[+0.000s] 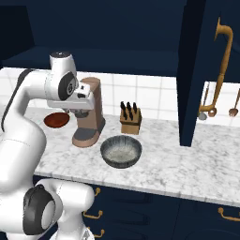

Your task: Pick up the bowls on the counter and stack them on top of one another in the open cabinet. Place the smaller bowl on top of the larger bowl.

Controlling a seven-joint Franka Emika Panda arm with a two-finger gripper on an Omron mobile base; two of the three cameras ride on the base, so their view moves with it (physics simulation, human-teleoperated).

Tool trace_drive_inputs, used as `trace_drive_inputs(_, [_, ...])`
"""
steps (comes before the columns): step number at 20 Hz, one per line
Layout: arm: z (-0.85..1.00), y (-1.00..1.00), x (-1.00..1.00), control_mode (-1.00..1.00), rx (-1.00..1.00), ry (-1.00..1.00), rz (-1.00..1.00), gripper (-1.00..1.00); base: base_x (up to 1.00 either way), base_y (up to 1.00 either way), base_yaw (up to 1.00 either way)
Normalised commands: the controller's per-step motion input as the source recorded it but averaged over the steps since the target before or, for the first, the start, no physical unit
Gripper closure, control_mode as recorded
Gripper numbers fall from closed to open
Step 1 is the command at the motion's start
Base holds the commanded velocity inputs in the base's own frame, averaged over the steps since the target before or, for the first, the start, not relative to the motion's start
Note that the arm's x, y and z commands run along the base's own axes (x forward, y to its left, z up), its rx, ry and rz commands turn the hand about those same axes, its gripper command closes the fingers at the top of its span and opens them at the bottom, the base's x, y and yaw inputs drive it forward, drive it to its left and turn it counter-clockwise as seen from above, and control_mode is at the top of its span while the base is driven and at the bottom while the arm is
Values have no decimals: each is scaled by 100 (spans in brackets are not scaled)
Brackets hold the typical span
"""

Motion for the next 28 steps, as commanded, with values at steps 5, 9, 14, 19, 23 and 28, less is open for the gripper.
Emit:
trace_drive_inputs(5, [-17, 27, -34, -100, -2, -2, 4, -100, 0, 0, 0])
trace_drive_inputs(9, [-21, 100, -58, -100, -17, -11, 10, -100, 0, 0, 0])
trace_drive_inputs(14, [-35, 100, -19, -100, -32, 0, 15, -100, 0, 0, 0])
trace_drive_inputs(19, [-60, 96, 32, -100, -29, 4, 24, -100, 0, 0, 0])
trace_drive_inputs(23, [-48, 76, 96, -100, -22, 13, 22, -100, 0, 0, 0])
trace_drive_inputs(28, [-34, 18, 100, -100, -5, 9, 23, -100, 0, 0, 0])
